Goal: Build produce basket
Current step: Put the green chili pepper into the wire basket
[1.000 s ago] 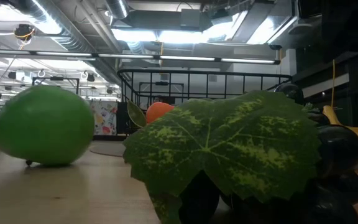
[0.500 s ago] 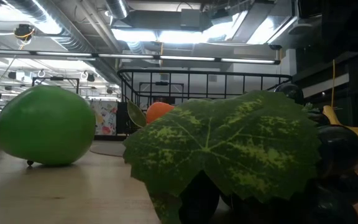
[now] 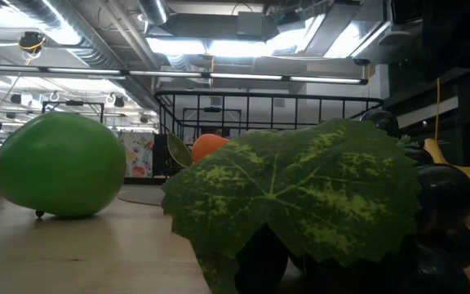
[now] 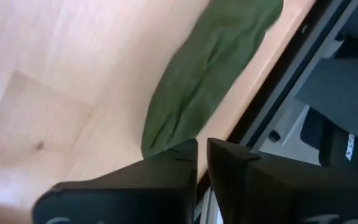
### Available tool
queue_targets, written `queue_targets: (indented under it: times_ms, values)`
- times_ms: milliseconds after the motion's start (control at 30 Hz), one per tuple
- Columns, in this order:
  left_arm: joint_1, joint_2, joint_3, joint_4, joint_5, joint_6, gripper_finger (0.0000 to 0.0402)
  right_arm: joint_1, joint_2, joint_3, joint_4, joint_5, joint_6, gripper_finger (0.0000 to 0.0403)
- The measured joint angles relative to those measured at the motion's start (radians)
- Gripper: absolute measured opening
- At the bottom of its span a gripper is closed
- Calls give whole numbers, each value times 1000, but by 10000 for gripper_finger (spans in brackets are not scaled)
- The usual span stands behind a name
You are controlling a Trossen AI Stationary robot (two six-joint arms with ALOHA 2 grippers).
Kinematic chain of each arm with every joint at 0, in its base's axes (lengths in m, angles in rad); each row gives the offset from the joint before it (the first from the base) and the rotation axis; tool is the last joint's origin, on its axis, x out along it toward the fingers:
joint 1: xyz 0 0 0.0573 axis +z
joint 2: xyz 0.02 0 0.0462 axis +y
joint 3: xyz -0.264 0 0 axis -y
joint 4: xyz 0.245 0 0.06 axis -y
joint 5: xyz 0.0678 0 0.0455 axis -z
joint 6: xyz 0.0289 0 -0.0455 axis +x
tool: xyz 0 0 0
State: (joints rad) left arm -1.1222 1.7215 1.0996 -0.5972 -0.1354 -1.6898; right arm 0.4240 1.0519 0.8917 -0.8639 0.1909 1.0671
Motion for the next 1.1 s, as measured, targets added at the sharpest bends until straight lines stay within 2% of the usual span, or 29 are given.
queue_targets:
  times_ms: [167,433,800,1100]
  values:
    - [6,0,0,-32,-42,11,72,0,0,0,0,0,-2,139]
    - [21,0,0,-27,-94,159,127,0,0,0,0,0,-2,139]
    - [36,1,0,14,-91,442,131,0,0,0,0,0,-2,139]
    - [48,99,5,18,-79,472,131,0,0,0,0,1,-3,139]
